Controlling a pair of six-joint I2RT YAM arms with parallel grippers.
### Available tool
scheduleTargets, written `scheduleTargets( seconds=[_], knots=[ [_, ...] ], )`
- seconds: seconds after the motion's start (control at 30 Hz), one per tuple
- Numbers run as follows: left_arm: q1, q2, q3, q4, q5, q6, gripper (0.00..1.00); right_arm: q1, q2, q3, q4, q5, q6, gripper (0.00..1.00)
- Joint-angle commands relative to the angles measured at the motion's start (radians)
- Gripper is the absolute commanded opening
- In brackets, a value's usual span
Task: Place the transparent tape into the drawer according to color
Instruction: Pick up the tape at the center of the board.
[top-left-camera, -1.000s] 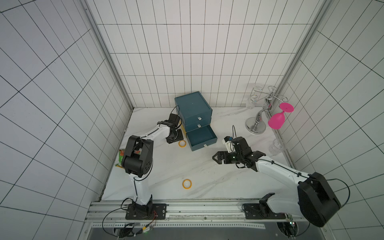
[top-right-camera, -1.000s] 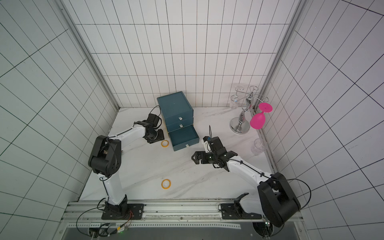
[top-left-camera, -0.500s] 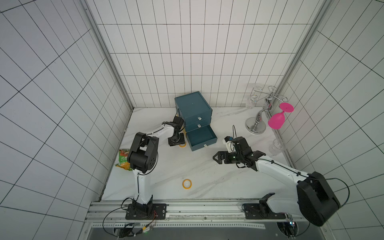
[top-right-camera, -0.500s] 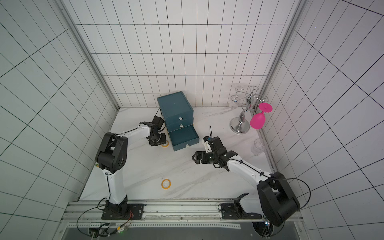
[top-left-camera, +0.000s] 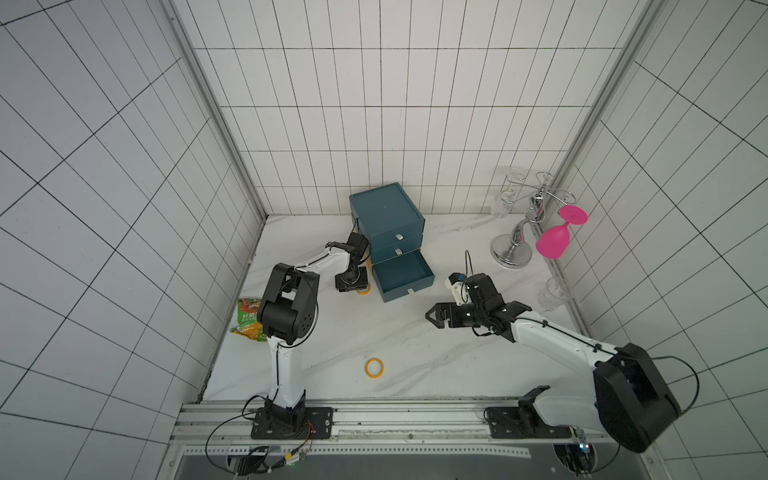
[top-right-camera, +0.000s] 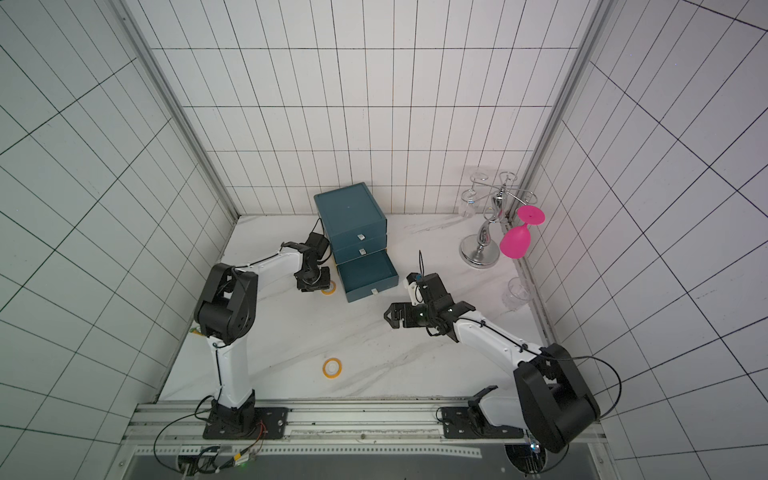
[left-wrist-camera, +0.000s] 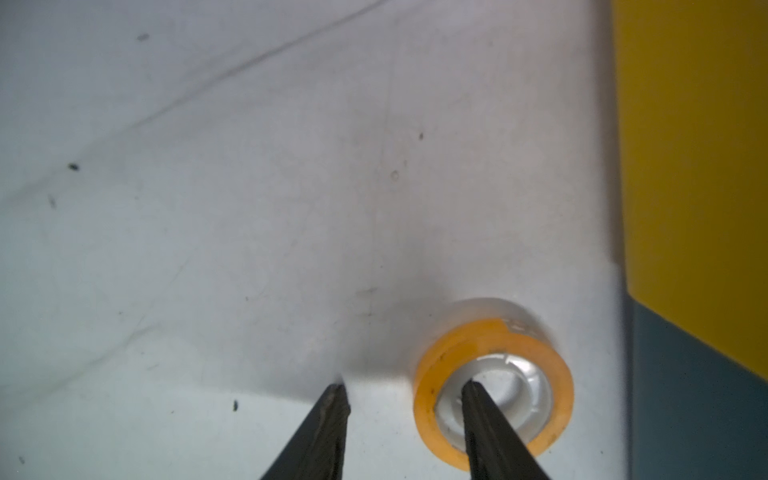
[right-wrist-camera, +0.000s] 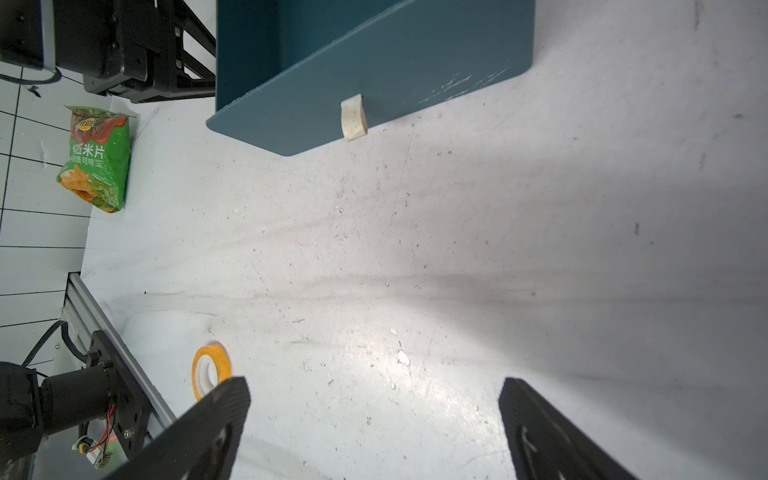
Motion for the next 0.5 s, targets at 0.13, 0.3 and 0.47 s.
scheduleTargets(
  seconds=[0.13, 0.3, 0.47],
  knots=[
    [0.006, 0.073, 0.007, -0.092, 0.022, 0.04, 0.29, -0.016, 0.013, 0.007, -0.02, -0.019, -0.016, 0.99],
    [0.006, 0.088, 0.012, -0.101, 0.027, 0.043, 0.0, -0.019, 0.012, 0.009, -0.022, -0.018, -0.017, 0.99],
    [0.01, 0.062, -0.004, -0.099, 0.014, 0.036, 0.0, -0.021, 0.016, 0.009, -0.02, -0.021, -0.013, 0.99]
  ],
)
